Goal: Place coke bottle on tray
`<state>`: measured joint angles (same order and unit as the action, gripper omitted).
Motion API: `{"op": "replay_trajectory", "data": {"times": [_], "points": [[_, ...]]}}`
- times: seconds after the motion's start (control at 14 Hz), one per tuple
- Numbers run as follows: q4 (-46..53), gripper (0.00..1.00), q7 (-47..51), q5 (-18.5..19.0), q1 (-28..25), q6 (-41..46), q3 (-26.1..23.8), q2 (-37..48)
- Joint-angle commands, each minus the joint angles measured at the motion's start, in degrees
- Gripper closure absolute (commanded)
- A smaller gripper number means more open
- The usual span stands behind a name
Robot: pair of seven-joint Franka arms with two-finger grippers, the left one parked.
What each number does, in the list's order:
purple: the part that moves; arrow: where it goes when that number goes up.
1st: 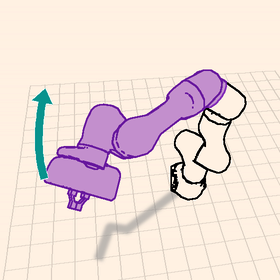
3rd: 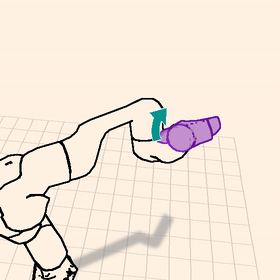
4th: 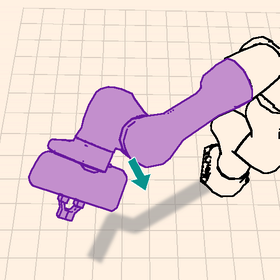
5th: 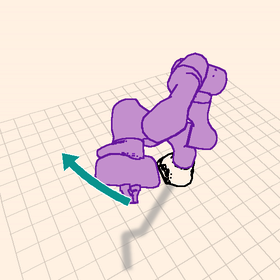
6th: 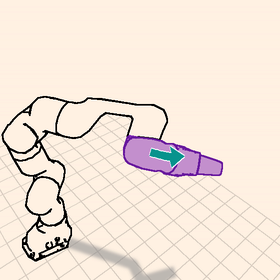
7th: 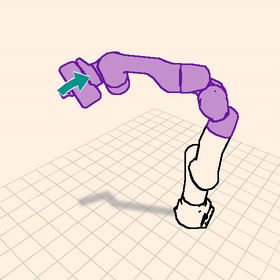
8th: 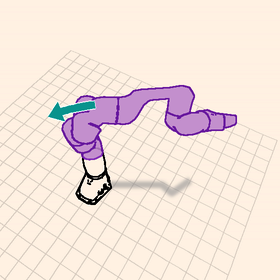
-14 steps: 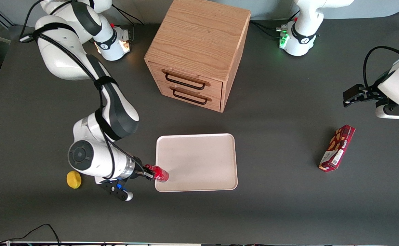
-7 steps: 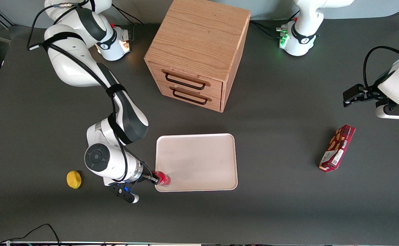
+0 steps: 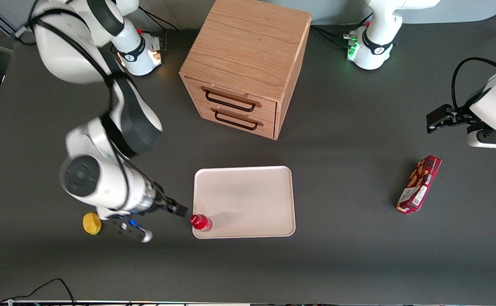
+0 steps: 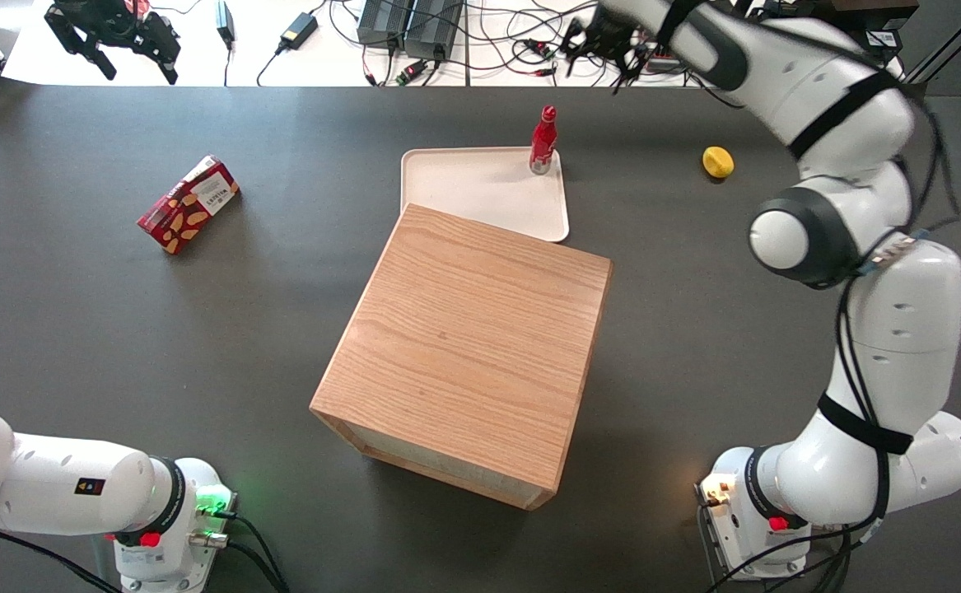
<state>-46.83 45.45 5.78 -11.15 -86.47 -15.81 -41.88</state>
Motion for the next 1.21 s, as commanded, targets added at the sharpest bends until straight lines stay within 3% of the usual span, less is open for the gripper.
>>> {"op": "replay_trajectory", "data": {"times": [0.0,0.29,0.5,0.71,0.86,1.14], "points": [[-12.45,0.00,-8.76,0.11,5.25,7.78,-0.89,17.13],[-34.33,0.00,-20.28,-1.82,11.06,7.63,2.61,37.97],[-51.01,0.00,-30.13,-6.21,10.80,1.24,11.22,50.45],[-65.37,0.00,-31.65,-6.31,10.80,-6.24,12.56,60.40],[-65.94,0.00,-31.65,-6.31,10.71,-6.44,12.56,60.87],[-56.64,0.00,-29.90,-6.48,10.80,-2.49,12.47,55.52]]}}
